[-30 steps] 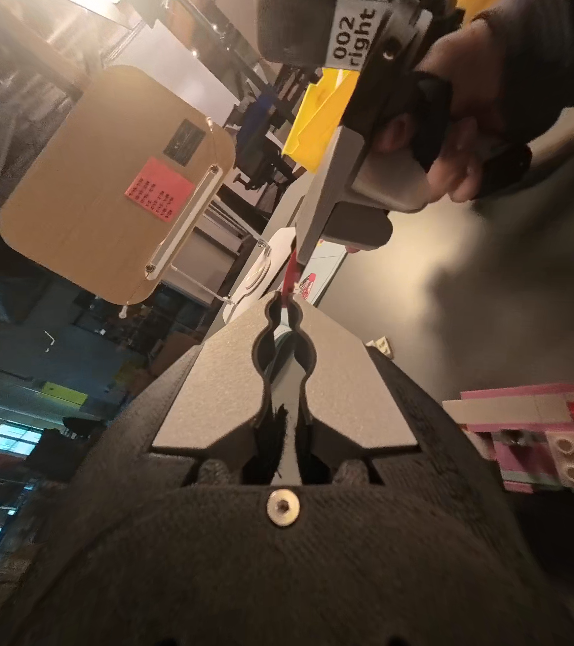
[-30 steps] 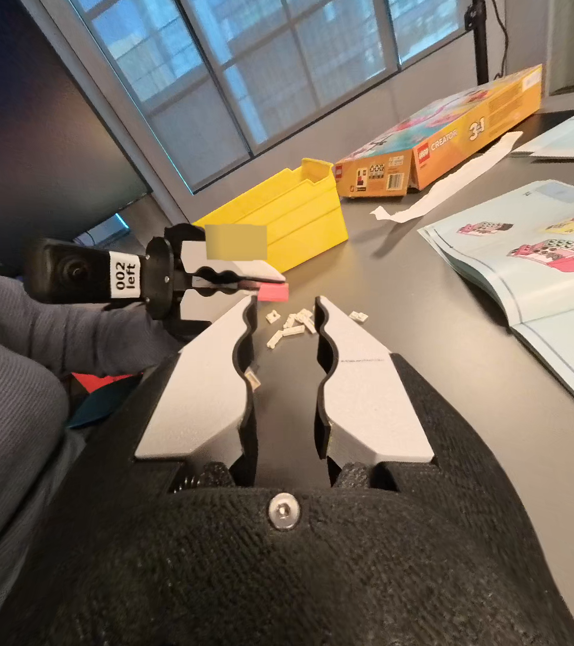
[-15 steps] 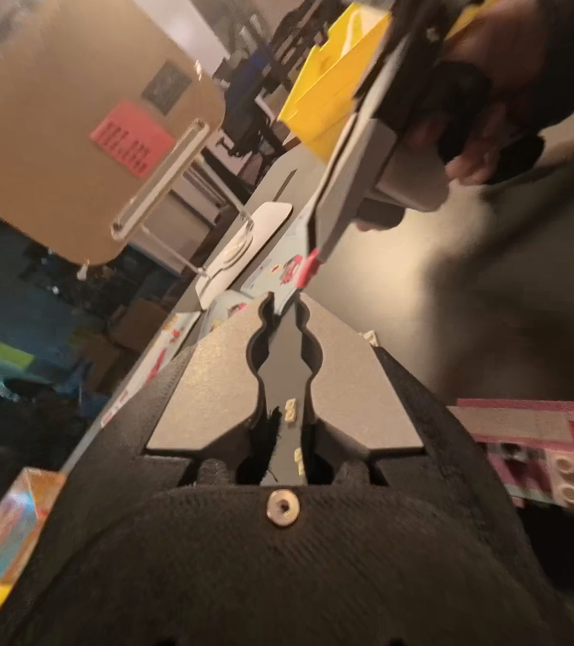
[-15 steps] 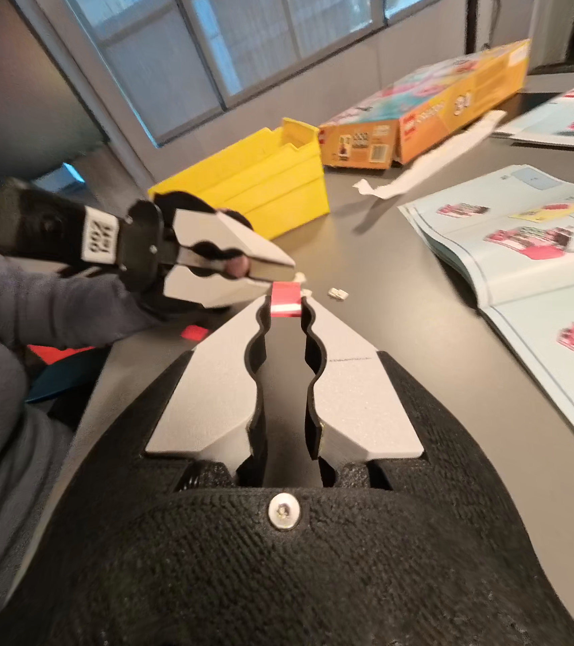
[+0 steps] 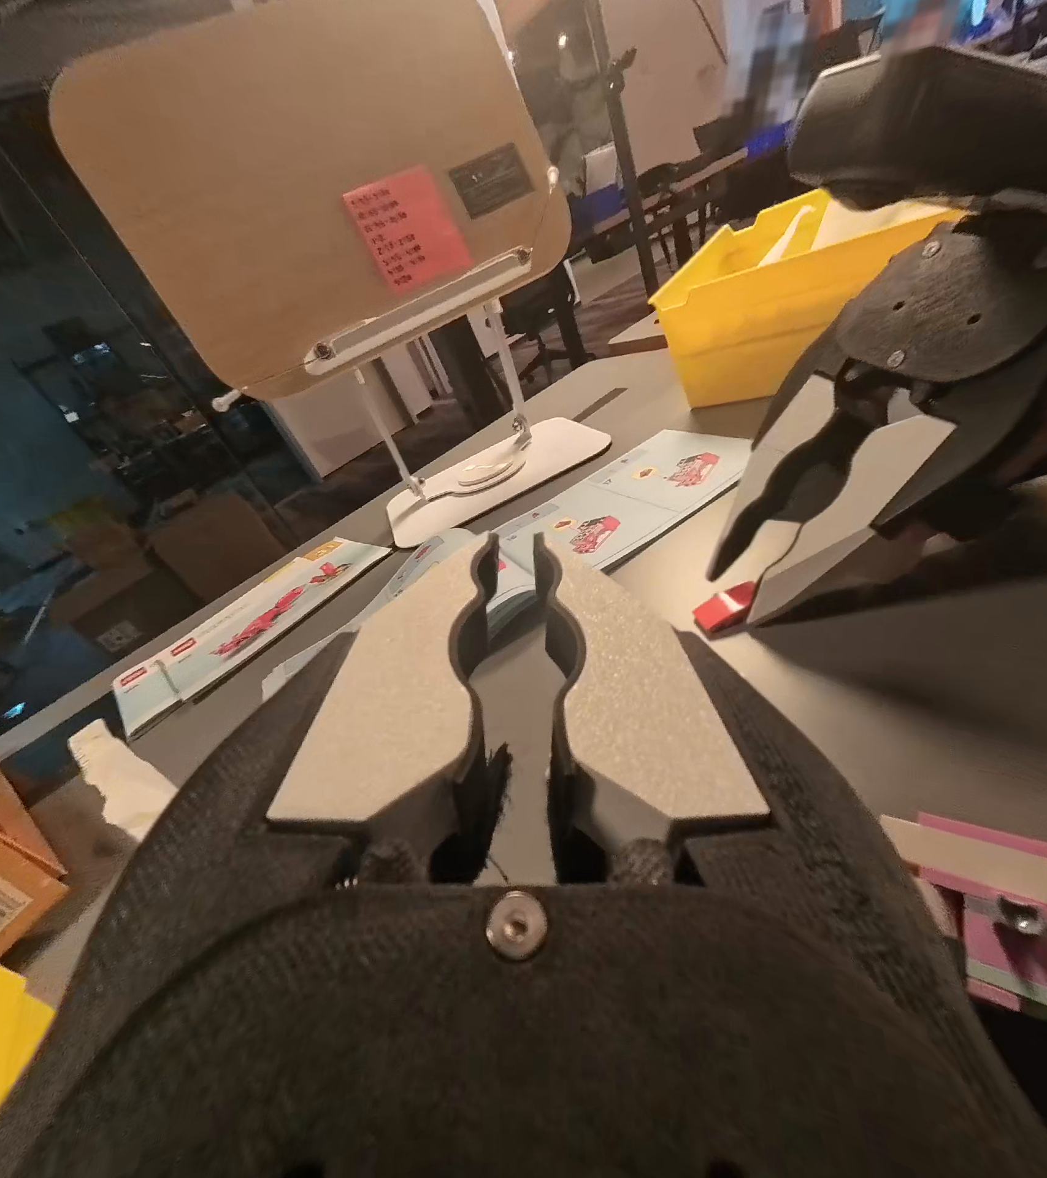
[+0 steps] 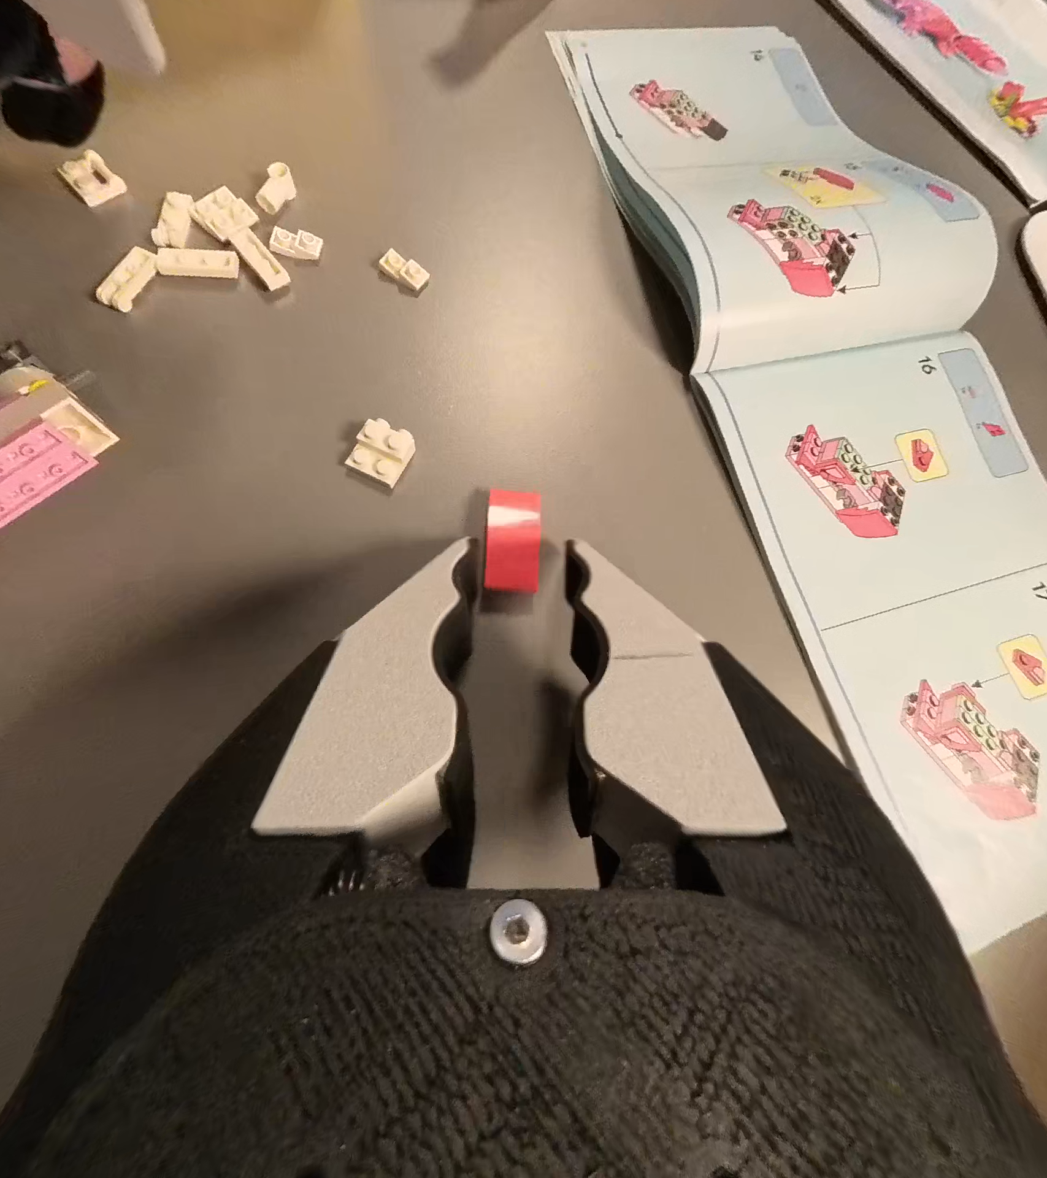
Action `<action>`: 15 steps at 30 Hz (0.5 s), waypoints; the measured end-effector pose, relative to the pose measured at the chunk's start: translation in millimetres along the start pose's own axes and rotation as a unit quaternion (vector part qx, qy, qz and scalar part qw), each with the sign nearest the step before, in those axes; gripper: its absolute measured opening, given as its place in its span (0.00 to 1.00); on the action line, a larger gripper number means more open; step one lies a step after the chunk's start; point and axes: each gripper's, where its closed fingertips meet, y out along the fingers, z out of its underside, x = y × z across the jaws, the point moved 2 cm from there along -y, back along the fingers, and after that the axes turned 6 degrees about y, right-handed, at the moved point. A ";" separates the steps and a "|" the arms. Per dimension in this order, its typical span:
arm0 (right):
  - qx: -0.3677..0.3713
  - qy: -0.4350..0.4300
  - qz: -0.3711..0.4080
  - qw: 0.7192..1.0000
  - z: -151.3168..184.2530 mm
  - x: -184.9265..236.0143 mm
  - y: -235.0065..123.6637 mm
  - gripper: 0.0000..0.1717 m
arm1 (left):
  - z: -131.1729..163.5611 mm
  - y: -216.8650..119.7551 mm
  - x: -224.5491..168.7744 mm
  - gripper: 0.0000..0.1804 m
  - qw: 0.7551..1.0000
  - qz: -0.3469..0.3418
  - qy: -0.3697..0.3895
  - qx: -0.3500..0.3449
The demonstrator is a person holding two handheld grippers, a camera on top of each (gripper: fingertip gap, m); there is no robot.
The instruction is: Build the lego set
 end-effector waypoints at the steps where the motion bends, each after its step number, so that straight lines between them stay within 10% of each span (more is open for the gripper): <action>1: -0.001 0.001 0.006 1.000 -0.6 -1.9 -0.9 0.19 | -1.3 -0.4 -0.1 0.06 1.000 0.003 -0.007 -0.005; 15: 0.016 -0.021 -0.027 0.999 -21.3 54.0 14.7 0.19 | -3.7 -1.6 4.0 0.09 0.999 0.001 -0.039 -0.022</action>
